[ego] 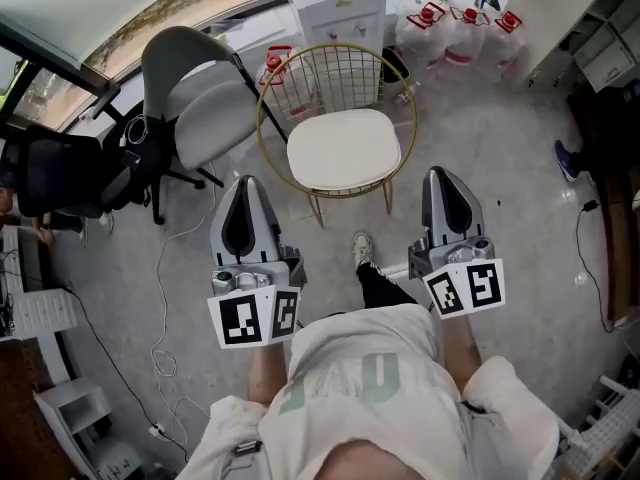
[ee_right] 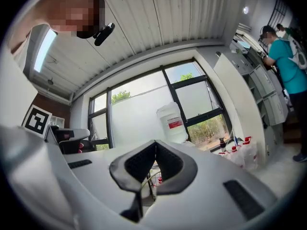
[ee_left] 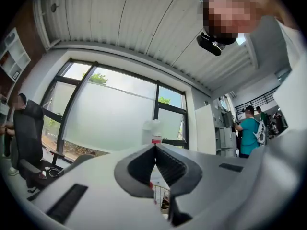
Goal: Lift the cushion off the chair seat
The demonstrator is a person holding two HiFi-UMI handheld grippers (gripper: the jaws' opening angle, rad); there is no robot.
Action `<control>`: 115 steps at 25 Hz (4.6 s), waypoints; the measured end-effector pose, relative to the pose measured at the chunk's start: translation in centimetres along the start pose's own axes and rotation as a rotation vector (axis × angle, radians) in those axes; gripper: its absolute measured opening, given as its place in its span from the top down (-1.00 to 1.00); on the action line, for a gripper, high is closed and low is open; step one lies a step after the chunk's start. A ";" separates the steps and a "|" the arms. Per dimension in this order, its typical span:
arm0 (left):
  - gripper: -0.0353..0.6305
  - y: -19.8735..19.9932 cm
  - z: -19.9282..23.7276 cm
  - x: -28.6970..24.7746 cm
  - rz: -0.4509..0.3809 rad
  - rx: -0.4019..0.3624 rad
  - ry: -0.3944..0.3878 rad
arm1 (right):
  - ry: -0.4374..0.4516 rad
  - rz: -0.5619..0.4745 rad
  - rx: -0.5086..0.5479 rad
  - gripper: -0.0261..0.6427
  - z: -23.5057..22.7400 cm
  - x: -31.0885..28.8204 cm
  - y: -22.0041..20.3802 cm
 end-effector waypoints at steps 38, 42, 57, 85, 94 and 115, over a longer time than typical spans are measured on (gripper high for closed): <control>0.86 -1.5 -1.9 -18.5 -0.012 -0.035 -0.070 | 0.416 -0.246 -0.619 0.16 -5.6 -18.1 -0.7; 0.86 -4.5 -1.8 -20.1 0.055 -0.060 -0.098 | 0.358 -0.246 -0.780 0.09 -7.8 -19.1 -6.0; 0.86 -31.8 1.3 -19.1 0.363 -0.100 -0.108 | 0.007 -0.044 -1.216 0.10 -11.7 -7.8 -44.3; 0.86 -40.4 6.9 -16.3 0.508 -0.040 0.041 | -0.111 -0.024 -1.482 0.15 -10.3 -9.2 -59.6; 0.86 -39.3 7.0 -16.5 0.495 -0.065 0.046 | -0.149 -0.077 -1.504 0.20 -11.3 -12.3 -60.3; 0.86 -24.2 6.4 -20.0 0.310 -0.086 0.105 | -0.148 -0.034 -1.348 0.77 -11.8 -16.8 -45.9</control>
Point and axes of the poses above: the fingertips, and each gripper's own axes: x backward along the fingers, z to its left, y out of its top, the point moved 1 cm from there along x, backward along the fingers, and after that the axes turned 14 degrees about y, right-handed, at the moved point
